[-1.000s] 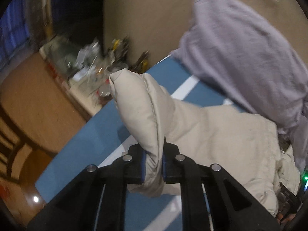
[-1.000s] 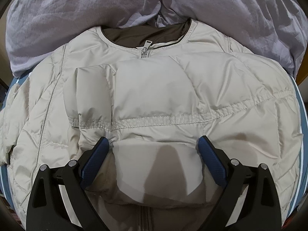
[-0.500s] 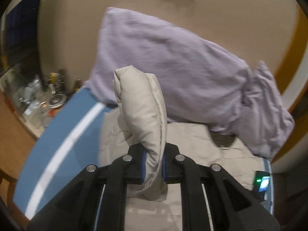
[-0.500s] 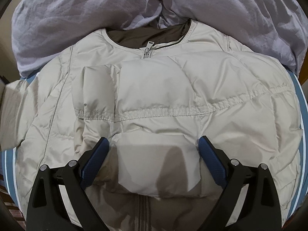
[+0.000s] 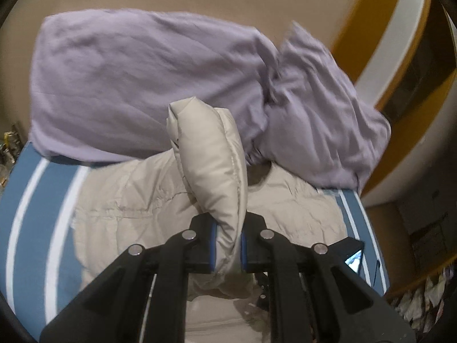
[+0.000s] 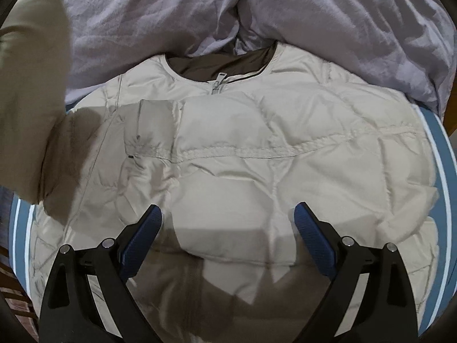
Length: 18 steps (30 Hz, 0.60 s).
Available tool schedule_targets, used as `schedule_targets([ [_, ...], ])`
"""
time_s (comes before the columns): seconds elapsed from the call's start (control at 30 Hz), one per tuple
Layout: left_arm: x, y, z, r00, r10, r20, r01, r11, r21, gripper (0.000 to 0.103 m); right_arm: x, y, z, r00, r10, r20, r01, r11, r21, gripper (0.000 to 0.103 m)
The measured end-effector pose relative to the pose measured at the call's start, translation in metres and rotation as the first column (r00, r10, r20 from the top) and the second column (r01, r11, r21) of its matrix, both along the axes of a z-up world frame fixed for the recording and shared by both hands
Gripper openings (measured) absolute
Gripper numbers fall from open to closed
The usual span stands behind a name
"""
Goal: Fold large clothes
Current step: 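Fold the held sleeve across the jacket front and release with the left gripper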
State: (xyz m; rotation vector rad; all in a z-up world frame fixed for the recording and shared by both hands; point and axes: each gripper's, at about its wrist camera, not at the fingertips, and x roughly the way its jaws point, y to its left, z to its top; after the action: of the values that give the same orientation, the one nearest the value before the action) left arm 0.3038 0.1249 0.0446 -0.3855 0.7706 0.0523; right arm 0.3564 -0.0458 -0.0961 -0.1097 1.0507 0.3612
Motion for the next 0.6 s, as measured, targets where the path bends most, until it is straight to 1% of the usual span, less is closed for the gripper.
schedule_targets([
  [0.17,0.028,-0.041,-0.036,0.994,-0.061,-0.091,0.063,0.998,0.028,0.012,-0.003,-0.02,0.001,0.999,-0.009,0.031,0.01,1.0,-0.023,0.096],
  [0.27,0.037,-0.054,-0.058,0.987,-0.077,-0.142,0.083,0.996,0.04,0.013,-0.003,-0.031,0.002,0.999,-0.022,0.04,0.023,0.999,-0.026,0.096],
  [0.43,0.043,-0.064,-0.084,0.976,-0.087,-0.201,0.095,0.995,0.031,0.013,-0.003,-0.049,0.002,0.998,-0.047,0.042,0.049,0.998,-0.03,0.096],
  [0.6,0.049,-0.074,-0.108,0.964,-0.088,-0.249,0.101,0.994,0.038,0.016,-0.002,-0.058,-0.001,0.997,-0.059,0.048,0.061,0.997,-0.04,0.096],
])
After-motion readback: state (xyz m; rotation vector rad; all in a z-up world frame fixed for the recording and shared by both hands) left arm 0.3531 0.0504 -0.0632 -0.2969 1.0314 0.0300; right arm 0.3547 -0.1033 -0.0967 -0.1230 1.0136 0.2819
